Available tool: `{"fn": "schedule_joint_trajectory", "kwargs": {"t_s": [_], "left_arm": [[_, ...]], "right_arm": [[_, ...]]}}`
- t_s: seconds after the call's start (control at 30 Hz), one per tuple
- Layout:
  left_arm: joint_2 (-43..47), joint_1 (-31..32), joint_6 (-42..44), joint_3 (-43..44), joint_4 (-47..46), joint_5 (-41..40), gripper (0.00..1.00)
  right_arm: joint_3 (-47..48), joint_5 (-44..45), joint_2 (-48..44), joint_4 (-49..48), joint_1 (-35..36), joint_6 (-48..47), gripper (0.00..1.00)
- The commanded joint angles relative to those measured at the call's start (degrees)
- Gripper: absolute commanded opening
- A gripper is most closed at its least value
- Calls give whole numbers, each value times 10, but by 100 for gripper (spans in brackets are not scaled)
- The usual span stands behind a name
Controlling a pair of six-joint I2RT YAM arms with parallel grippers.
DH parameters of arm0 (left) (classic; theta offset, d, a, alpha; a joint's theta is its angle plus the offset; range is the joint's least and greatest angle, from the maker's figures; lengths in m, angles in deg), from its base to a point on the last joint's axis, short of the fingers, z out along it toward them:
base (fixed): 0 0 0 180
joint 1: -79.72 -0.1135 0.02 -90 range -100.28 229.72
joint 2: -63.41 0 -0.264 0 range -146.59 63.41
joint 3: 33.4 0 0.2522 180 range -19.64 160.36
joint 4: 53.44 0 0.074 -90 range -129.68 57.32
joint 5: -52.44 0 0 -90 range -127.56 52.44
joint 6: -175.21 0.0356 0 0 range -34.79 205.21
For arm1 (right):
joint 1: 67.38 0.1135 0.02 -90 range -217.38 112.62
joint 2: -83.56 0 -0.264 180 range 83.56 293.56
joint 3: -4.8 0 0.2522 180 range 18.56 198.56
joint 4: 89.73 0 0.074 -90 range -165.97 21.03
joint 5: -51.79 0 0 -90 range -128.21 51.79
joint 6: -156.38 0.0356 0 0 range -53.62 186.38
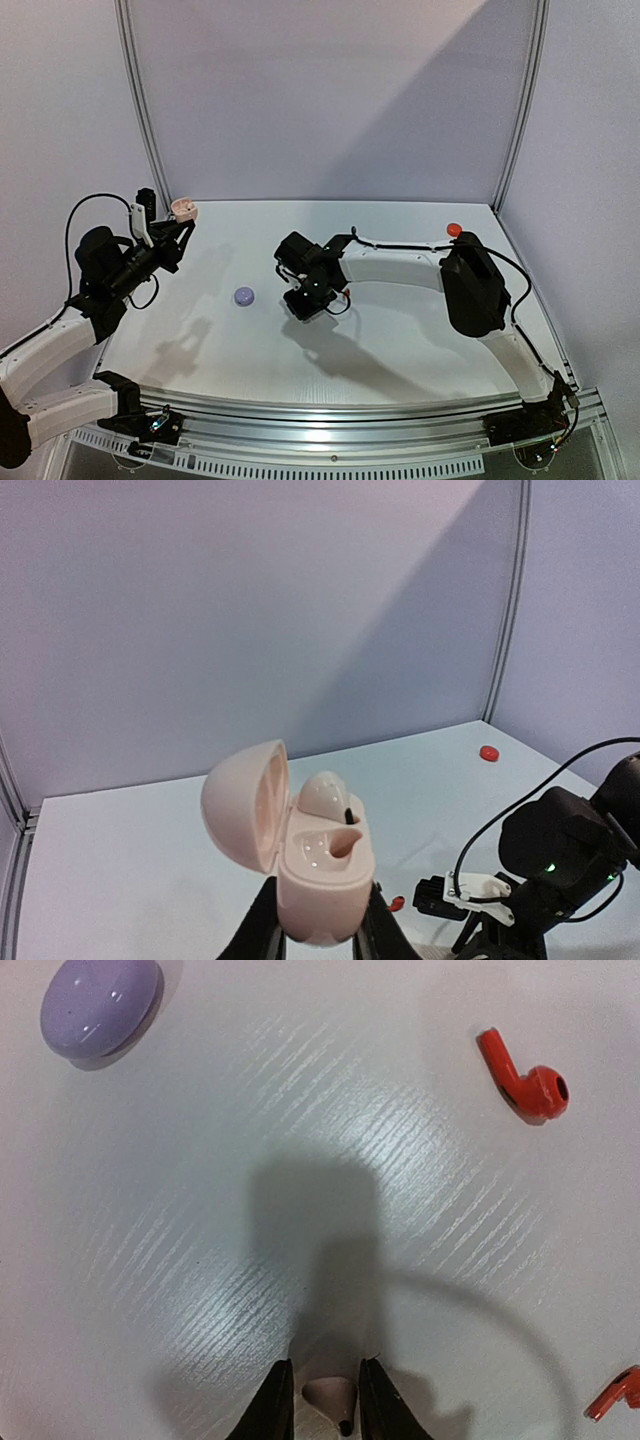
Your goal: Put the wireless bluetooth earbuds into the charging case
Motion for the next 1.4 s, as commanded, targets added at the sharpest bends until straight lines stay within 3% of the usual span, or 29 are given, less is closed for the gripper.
{"fn": "schedule_joint_trajectory", "kwargs": {"t_s": [0.0,0.33,0.63,0.9,1.2,1.37], "left_arm": [[2,-7,-2,2,9,5,0],[0,-8,-3,3,8,7,0],[1,-8,-1,3,9,7,0],[-1,-7,21,-12,-18,18,0],[-18,-6,34,-18,-132,163,0],[-36,-5,12,-2,-186,237,0]], "right_arm": [[12,1,12,20,8,-5,21],[15,15,6,36,12,-2,23],[16,15,9,30,13,8,9],[20,57,-41,-13,12,-5,6],[34,79,-204,-163,17,-102,1],[31,46,-269,-265,51,-188,0]]}}
